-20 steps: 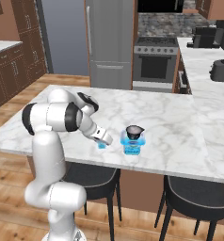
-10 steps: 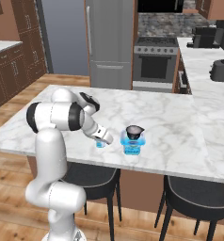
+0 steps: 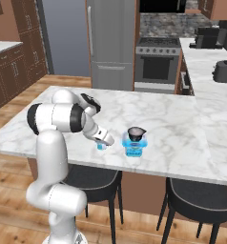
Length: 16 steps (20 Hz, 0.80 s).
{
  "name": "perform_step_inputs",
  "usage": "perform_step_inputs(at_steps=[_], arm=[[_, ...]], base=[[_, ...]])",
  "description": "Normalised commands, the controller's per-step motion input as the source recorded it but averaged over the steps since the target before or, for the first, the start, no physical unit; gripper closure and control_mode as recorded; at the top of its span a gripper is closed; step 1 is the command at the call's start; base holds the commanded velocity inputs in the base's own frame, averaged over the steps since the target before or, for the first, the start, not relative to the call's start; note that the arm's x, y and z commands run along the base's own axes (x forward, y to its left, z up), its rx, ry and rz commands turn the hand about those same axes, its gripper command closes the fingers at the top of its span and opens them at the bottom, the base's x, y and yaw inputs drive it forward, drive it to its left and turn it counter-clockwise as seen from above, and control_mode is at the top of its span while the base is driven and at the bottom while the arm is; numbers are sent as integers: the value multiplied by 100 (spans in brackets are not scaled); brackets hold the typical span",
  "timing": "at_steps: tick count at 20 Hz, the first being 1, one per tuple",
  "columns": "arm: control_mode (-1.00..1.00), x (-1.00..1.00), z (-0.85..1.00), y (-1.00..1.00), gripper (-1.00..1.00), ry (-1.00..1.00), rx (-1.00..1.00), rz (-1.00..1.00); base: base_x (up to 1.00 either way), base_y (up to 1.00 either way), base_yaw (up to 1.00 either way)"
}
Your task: Stack the yogurt containers by placing the smaller containers on top of the larger containers.
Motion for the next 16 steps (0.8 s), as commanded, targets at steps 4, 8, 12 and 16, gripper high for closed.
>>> perform_step_inputs(at_steps=[4,8,12,16], arm=[[-100,0,-3,0,100,2,0,0],[-100,0,-1,0,100,0,0,-1],[-100,-2,32,-4,100,-13,0,-2],[-100,-2,64,-6,100,-24,0,0]], base=[[0,0,0],[0,0,0],[0,0,0],[0,0,0]])
